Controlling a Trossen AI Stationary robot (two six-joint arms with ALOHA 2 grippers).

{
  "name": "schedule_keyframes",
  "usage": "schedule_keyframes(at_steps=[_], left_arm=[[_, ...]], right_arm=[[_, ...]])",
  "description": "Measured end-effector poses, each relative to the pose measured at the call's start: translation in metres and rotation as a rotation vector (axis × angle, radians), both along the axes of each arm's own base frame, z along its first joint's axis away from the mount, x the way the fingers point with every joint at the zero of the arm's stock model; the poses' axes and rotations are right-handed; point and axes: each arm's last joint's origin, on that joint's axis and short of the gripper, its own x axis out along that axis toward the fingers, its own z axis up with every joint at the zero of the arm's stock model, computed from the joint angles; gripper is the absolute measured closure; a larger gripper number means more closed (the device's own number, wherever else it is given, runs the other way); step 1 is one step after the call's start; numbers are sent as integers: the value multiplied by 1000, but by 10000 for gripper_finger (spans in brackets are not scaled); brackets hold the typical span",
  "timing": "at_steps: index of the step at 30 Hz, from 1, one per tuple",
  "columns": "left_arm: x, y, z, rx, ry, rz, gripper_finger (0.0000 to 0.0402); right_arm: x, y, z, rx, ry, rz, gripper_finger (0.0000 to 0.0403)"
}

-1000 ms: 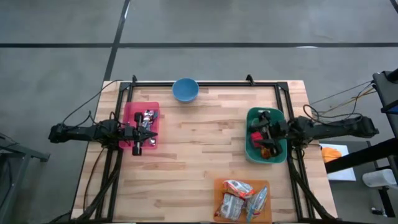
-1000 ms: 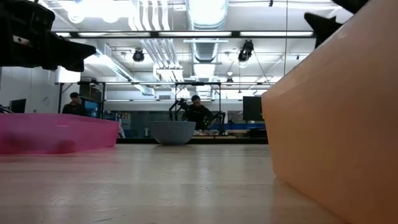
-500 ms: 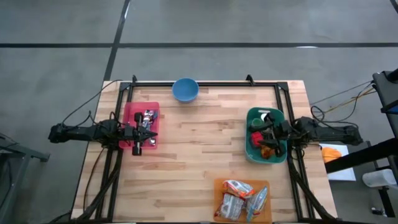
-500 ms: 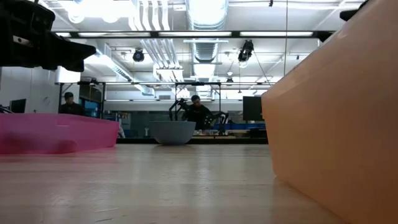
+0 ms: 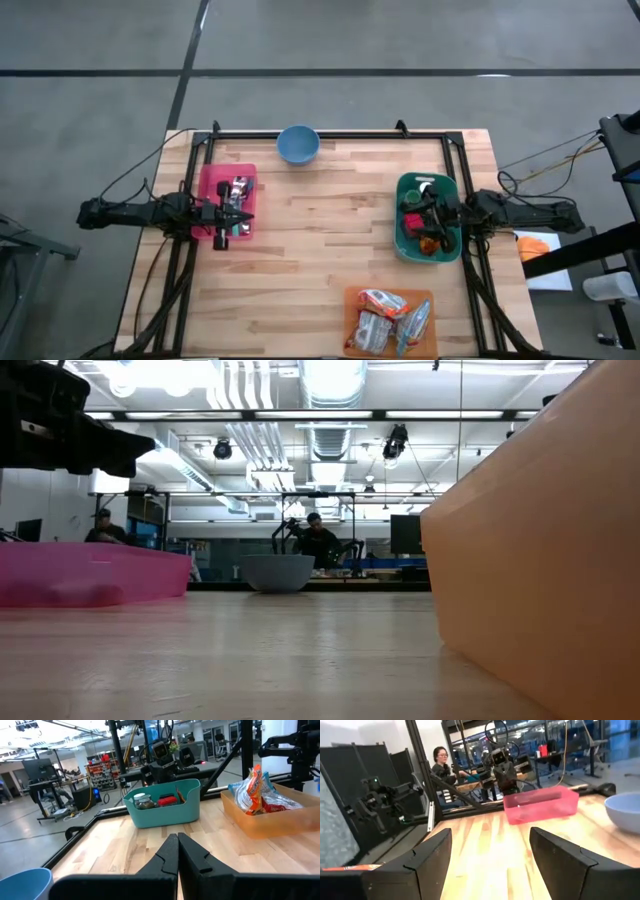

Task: Pick & Place Food Item
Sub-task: Return to Home Position

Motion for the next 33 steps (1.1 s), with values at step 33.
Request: schedule_keyframes(at_steps=[33], left_arm=[[0,0,0,-2,-1,0,401]], right_arm=[[0,0,0,8,7,0,138]])
